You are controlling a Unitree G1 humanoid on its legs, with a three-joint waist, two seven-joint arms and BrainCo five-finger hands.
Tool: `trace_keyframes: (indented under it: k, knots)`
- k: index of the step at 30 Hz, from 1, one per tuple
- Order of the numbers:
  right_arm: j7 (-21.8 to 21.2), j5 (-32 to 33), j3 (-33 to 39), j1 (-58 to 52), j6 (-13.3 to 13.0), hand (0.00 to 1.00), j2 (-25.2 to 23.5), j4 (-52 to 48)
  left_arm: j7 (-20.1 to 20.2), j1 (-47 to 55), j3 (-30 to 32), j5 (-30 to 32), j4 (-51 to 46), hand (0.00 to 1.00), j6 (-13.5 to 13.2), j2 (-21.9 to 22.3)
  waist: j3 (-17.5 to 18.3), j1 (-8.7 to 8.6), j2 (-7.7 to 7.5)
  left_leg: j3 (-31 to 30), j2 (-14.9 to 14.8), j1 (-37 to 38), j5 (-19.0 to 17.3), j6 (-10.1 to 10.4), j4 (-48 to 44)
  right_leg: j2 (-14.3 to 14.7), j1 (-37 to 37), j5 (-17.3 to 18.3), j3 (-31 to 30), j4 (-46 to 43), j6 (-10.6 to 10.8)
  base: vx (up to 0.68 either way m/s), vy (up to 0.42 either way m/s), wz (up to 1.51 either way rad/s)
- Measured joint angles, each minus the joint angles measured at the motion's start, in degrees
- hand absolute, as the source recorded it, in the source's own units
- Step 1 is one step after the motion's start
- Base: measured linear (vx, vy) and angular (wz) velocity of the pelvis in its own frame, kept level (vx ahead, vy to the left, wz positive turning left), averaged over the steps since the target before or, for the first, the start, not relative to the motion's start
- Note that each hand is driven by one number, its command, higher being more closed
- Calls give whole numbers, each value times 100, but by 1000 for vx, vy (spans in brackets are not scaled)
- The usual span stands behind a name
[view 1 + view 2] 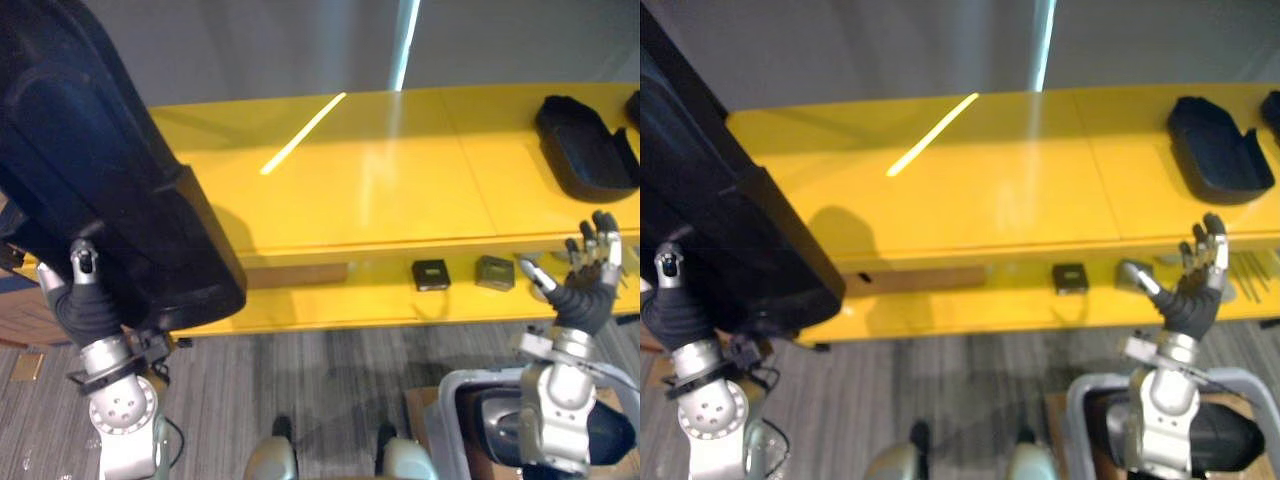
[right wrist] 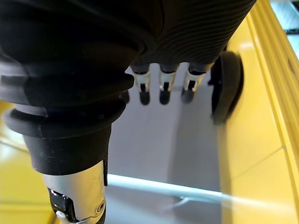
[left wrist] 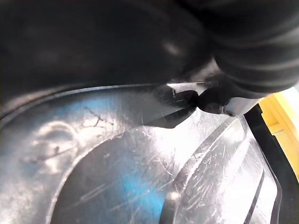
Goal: Walk over and take plastic housings, then place them on the shelf
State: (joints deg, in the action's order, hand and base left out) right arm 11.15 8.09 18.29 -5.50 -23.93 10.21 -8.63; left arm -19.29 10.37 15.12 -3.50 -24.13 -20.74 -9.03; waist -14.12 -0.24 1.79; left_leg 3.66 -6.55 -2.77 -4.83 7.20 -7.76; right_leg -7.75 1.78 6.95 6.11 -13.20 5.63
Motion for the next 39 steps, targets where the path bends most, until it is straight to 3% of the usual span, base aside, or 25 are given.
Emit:
trace_keyframes:
  k: [14,16,19,23,24,26,29,33,39]
  knots:
    - [-93,39,-240,-27,-3,0,13,29,26,107,-78,-10,-1,100,-44,-14,282,-45,26,60,150,185,152,-106,350,-115,-194,-314,-5,398,21,5,15,0]
    - [10,1,-240,197,-33,0,198,29,7,90,-71,-27,-7,100,-96,-150,280,-45,23,60,159,161,138,-126,337,-117,-192,-350,-4,423,23,-51,22,0]
    - [147,-91,-234,928,-320,0,795,-28,-99,-37,42,10,-204,100,-262,-543,281,-45,18,144,168,73,129,-152,311,-123,-184,-371,15,540,50,-63,-3,4]
    - [133,-108,-216,1605,-338,0,1595,-340,-142,-434,468,24,-749,100,-343,-1025,281,-39,18,168,129,7,170,-148,287,-122,-181,-405,77,588,79,-23,0,9]
    - [134,-102,-198,1880,-341,0,1914,-474,-178,-716,679,15,-823,100,-468,-1322,278,-44,17,139,119,-127,164,-152,143,-121,-144,-405,138,582,79,-15,14,11]
    - [134,-103,-187,2138,-339,0,2073,-481,-201,-1013,747,7,-834,100,-504,-1483,248,-42,11,107,118,-312,137,-163,-59,-117,-36,-404,141,511,79,-21,18,9]
    - [143,-95,-129,2746,-349,0,2162,-480,-290,-1531,732,12,-796,100,-542,-1519,-221,-60,127,-6,28,-968,-134,-191,-997,-96,440,-348,131,-3,37,-99,56,5]
    - [149,-184,-220,2867,-343,0,2060,-664,-571,-1753,613,210,-779,100,-537,-1477,-973,1,88,0,3,-1616,-481,-225,-1892,-186,1160,90,-15,-1059,125,-177,50,-1]
    - [252,-498,-492,2817,-457,0,1892,-1282,-909,-1901,205,681,-779,100,-540,-1401,-1266,164,14,67,-87,-2656,-796,-271,-2935,-317,2359,584,-182,-2360,129,-96,24,-3]
